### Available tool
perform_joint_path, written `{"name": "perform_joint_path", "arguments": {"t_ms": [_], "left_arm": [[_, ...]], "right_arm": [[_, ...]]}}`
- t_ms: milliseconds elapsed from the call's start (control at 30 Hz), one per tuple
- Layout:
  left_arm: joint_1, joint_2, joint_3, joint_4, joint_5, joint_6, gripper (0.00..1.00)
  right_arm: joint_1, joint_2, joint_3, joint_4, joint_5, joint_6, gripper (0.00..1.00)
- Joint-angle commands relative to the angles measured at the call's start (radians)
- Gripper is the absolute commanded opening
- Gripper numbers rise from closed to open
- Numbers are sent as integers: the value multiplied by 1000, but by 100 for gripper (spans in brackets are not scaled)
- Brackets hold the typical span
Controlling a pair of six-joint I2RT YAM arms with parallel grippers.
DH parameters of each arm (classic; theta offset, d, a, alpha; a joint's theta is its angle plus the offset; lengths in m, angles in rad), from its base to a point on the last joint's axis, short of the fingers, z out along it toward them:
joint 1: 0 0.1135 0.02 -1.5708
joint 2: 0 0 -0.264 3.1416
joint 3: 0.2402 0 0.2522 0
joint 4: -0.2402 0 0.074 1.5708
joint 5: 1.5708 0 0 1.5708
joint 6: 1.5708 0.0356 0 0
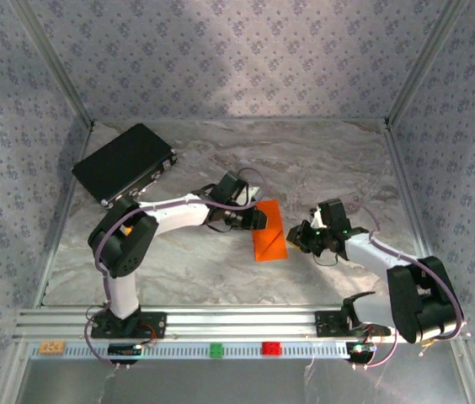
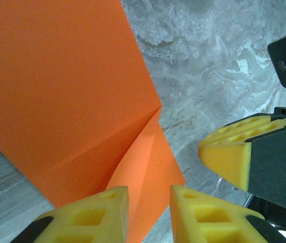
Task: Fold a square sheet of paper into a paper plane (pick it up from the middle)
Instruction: Turn over the paper at the center of the table.
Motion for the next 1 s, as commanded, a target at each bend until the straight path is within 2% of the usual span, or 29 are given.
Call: {"name": "perform_joint_path", "arguments": {"t_ms": [0,133,533,967], "left_arm": [[-9,9,33,-23,36,27,27],[-25,7,48,-38,29,47,27],[-41,104,71,-106,-12,84,15],[-42,147,27,-83,-20,71,10]], "right_arm": [[12,0,-15,-17,26,22,17],[22,5,-17,-6,27,30,17],[55,31,-15,-9,28,37,21],[83,64,-3,-28,27,32,29]]}}
